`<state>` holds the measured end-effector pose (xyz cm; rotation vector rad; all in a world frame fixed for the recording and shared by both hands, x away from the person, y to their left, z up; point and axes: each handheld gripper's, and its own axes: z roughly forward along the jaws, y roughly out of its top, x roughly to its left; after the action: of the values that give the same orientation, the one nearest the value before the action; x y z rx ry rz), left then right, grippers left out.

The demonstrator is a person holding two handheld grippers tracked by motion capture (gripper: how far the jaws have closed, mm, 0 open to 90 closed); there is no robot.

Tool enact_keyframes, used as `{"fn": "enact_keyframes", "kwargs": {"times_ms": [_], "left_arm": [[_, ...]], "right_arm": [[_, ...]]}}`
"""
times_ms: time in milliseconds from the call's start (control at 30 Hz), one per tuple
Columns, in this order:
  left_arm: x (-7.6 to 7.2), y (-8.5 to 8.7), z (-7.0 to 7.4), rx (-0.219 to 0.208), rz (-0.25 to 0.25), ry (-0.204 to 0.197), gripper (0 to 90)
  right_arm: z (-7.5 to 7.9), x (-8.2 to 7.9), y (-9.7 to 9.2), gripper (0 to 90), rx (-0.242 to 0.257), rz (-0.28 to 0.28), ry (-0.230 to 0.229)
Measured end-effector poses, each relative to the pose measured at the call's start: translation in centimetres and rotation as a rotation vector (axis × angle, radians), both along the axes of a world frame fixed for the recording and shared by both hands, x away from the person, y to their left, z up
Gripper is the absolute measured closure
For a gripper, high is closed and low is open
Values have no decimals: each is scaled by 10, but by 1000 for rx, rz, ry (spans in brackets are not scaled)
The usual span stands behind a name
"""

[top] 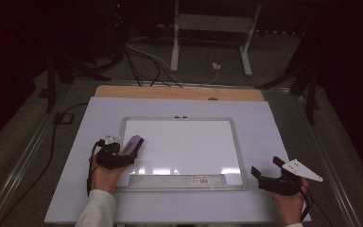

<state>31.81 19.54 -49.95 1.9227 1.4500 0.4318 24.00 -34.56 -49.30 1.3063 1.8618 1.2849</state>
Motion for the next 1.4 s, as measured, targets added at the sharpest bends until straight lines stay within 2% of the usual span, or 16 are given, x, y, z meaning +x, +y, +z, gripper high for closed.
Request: {"fn": "enact_keyframes", "kwargs": {"times_ms": [133,200,333,500,600,633,700,767,867,1133,1400], "left_arm": [[-3,1,4,24,2,-34,253],[-5,1,7,27,-13,-55,345],[-10,1,13,5,-28,-85,455],[-17,0,17,13,-28,-55,507],[-25,1,19,41,-9,-47,584],[-27,2,19,37,-4,-44,602],[-32,0,21,55,-8,-45,632],[-38,-4,22,91,-11,-48,636],[-45,-6,22,104,-4,-49,638],[-65,-6,24,94,1,-40,639],[-87,-12,27,59,-12,-18,605]], "right_arm": [[0,0,0,0,0,0,0],[0,0,0,0,0,1,0],[0,0,0,0,-1,0,1],[0,0,0,0,0,1,1],[0,0,0,0,0,1,-1],[0,0,1,0,-1,1,0],[0,0,1,0,-2,2,1],[0,0,1,0,-3,2,-1],[0,0,1,0,-2,1,1],[0,0,2,0,-4,6,-1],[0,0,2,0,-2,6,0]]}}
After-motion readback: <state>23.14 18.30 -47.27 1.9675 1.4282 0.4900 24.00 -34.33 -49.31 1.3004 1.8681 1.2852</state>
